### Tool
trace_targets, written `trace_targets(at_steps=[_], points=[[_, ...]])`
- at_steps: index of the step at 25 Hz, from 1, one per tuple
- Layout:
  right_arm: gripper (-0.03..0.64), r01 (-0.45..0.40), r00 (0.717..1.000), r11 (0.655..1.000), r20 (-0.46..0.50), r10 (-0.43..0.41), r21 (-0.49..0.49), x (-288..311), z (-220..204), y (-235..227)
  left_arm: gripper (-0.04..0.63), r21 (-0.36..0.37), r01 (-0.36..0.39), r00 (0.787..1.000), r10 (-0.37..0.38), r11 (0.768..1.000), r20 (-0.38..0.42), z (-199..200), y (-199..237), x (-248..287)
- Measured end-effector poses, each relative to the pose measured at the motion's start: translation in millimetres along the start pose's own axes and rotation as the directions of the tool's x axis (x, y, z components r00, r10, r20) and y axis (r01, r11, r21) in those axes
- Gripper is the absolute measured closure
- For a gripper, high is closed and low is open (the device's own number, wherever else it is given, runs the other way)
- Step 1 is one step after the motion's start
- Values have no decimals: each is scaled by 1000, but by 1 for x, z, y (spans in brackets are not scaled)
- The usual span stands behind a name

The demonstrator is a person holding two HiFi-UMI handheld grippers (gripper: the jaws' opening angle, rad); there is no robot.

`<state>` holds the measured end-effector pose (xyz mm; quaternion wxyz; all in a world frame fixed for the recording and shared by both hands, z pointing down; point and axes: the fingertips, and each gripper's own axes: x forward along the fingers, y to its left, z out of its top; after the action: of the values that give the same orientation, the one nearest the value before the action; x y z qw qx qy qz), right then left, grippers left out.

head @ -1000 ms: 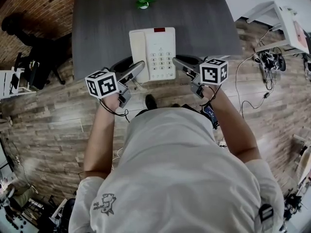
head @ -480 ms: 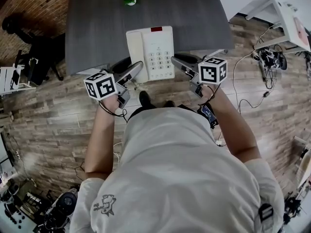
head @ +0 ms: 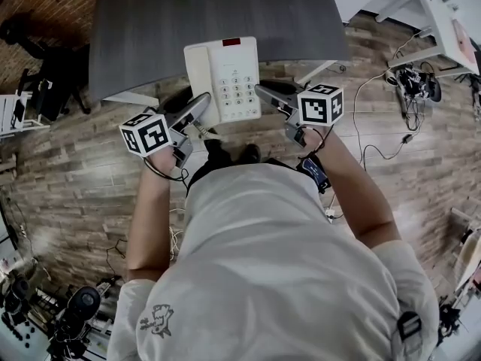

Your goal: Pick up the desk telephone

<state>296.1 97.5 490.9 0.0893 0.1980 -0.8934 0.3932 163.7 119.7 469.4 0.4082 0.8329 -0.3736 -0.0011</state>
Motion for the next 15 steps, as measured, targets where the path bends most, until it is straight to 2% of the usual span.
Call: trace_targets(at_steps=[8, 15], points=[[543, -17, 1000, 1000, 5, 17, 3, -11, -15, 15, 298, 12, -15, 1000, 15, 1000, 8, -12, -17, -13], [543, 3, 1000, 1000, 21, -3, -16, -2, -23, 39, 298, 23, 9, 1000, -10, 1000, 13, -13, -15, -39]])
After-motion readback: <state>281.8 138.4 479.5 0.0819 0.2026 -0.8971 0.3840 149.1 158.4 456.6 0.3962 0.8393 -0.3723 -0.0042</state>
